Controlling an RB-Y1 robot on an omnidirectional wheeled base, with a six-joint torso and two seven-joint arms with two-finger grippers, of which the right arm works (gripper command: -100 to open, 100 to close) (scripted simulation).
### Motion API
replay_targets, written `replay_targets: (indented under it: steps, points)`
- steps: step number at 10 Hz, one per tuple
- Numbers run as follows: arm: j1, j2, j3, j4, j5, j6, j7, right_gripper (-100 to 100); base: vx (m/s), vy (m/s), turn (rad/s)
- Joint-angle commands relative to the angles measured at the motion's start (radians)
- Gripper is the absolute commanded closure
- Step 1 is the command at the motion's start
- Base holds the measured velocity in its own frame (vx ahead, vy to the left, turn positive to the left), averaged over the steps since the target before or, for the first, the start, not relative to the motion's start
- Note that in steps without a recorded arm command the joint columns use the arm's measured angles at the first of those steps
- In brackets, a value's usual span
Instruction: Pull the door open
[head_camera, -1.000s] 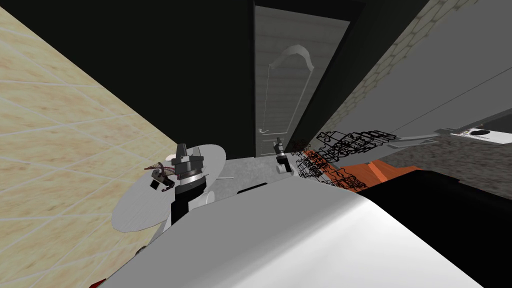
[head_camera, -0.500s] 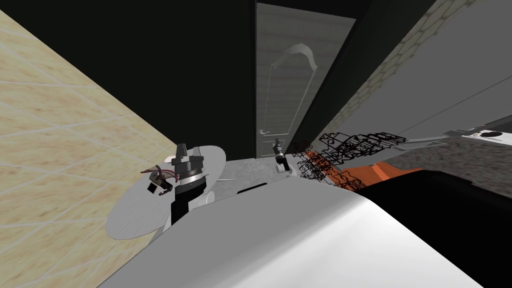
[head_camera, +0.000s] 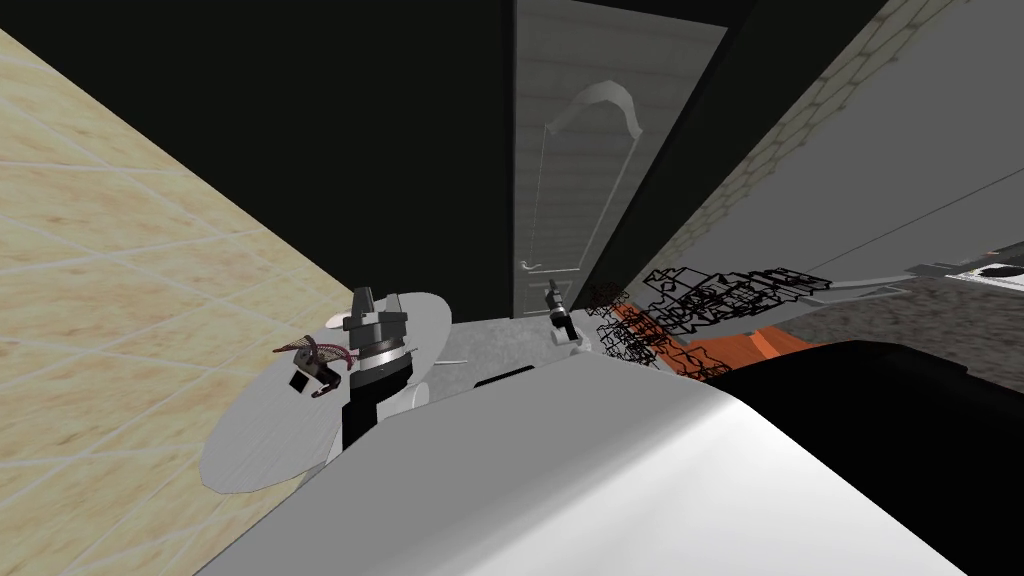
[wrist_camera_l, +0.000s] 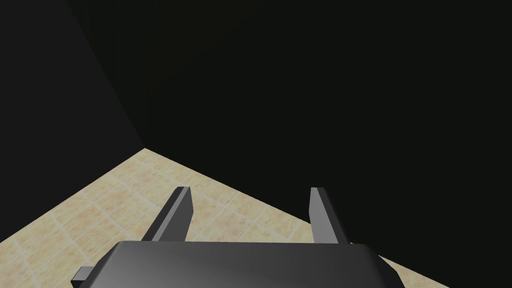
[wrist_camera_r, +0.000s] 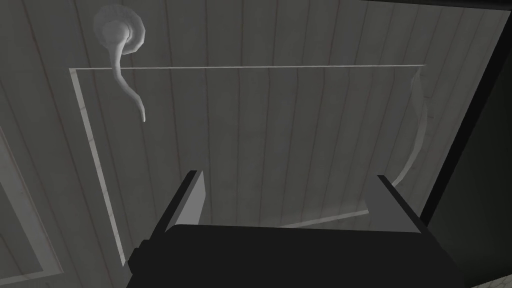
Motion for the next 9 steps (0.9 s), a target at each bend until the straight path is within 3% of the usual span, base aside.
replay_targets:
  steps: [1,3,4,9]
  points:
    - [-0.025,-0.005,-0.004,0.05,-0.003,-0.001,0.002,-100,0.077,0.002,0.015]
    - [-0.056,-0.012,-0.008,0.111,-0.006,-0.005,0.005,-100,0.097,-0.005,0.014]
    - [-0.056,-0.012,-0.008,0.116,-0.006,-0.005,0.005,-100,0.07,-0.007,0.007]
    - [-0.129,-0.027,-0.017,0.266,-0.015,-0.013,0.013,-100,0.089,-0.006,0.013]
